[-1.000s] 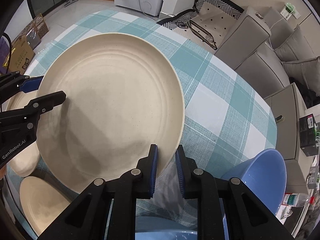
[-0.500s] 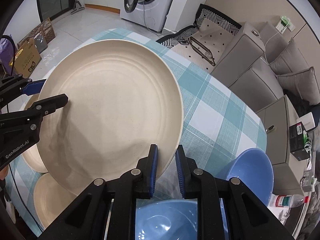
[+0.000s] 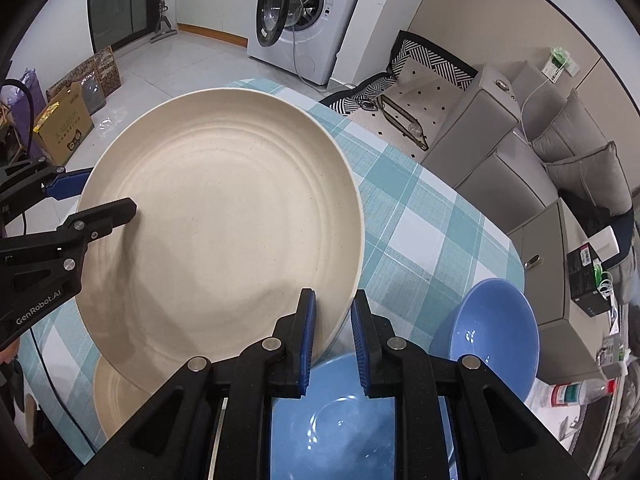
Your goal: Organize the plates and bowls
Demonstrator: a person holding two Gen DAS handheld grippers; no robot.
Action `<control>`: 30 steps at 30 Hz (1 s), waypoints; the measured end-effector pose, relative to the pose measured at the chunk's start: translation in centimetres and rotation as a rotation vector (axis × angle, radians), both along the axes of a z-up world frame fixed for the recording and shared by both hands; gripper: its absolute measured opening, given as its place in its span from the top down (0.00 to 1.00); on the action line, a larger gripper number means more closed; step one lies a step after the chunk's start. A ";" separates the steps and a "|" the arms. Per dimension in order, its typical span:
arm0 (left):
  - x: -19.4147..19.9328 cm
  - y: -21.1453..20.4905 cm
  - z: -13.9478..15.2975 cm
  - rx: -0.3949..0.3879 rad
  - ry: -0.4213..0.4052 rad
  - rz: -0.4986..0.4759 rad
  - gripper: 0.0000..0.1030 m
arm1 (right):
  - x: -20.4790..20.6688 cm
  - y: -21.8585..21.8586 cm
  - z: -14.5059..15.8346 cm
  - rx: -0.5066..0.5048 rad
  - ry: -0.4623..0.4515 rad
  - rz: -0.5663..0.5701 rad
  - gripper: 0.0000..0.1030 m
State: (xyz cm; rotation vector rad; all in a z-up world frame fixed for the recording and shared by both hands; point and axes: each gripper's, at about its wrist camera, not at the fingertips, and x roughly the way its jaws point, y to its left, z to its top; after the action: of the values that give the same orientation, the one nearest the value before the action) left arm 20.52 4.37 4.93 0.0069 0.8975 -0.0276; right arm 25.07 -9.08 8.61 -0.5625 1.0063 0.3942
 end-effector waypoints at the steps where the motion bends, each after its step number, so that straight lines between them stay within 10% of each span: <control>1: -0.4 -0.1 0.0 0.001 -0.002 -0.001 0.65 | -0.5 -0.1 0.1 0.003 -0.005 0.000 0.83; 30: -10.2 -1.6 -0.8 0.002 -0.030 -0.021 0.65 | -12.1 -2.2 -0.1 0.041 -0.052 0.014 0.83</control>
State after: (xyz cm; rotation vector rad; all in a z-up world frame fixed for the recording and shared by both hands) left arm 10.33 2.78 4.09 0.0182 0.8672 -0.0462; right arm 12.99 -11.25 8.52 -0.5403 0.9433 0.4096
